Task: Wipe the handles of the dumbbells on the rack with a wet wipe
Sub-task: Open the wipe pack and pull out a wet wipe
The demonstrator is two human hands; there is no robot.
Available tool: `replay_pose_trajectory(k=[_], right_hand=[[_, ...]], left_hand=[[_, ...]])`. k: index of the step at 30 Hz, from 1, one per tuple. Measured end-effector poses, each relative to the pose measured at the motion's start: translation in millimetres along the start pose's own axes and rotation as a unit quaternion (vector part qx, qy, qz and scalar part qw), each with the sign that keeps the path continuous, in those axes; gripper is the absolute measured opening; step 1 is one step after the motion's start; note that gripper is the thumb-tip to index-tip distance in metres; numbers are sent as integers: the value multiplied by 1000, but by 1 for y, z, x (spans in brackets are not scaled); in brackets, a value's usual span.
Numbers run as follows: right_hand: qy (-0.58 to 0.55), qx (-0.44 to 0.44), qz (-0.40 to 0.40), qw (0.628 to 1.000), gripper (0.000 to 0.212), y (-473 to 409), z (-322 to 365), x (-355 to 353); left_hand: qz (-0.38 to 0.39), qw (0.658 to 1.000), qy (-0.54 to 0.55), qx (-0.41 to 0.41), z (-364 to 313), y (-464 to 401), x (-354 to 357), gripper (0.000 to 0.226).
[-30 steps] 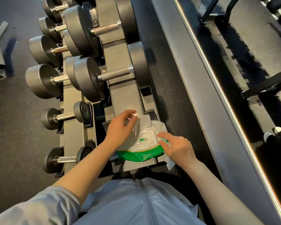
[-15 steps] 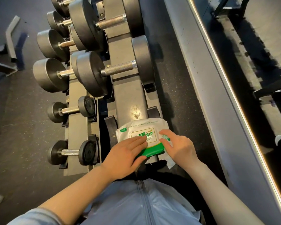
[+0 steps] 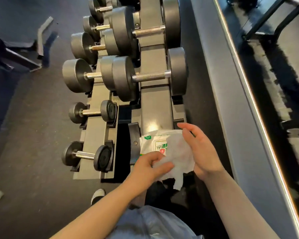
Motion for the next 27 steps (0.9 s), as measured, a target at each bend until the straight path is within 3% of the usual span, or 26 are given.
replay_pose_trajectory(k=[4,6,9,12,16,19,23,27], right_hand=[[-73,87,94,989,63,-1,-35,67],[-107,118,159,974,69,-3,-61,126],[-137,93,183,969,79,-16,-94,228],[-92,63,179,978,65,-29,-107,327],[-1,46,235,971,44,-39,-104,425],[87,58,278,955,41,-47,-103,466],[314,59,293,901,52,-69,-109,499],[289,84,242,922,49,-103,-113,509]], left_hand=[[-46,984,172,10,4,51,-56,39],[-106,977,185,25,12,90,-99,53],[-174,974,136,46,25,163,-184,67],[-228,971,29,71,37,239,-261,52],[-287,955,-3,70,41,315,-338,33],[-262,963,-21,57,38,347,-371,41],[-230,971,-68,18,40,356,-407,56],[-211,966,-152,-3,28,338,-442,59]])
Point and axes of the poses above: each hand's wrist, its own y-axis away from the middle knuckle, its own x-axis out of the palm, z = x × y, the point moved 2 cm from there along -y, towards the middle knuckle, and after that the axes turned 13 degrees about z, right-handed, at the moved point
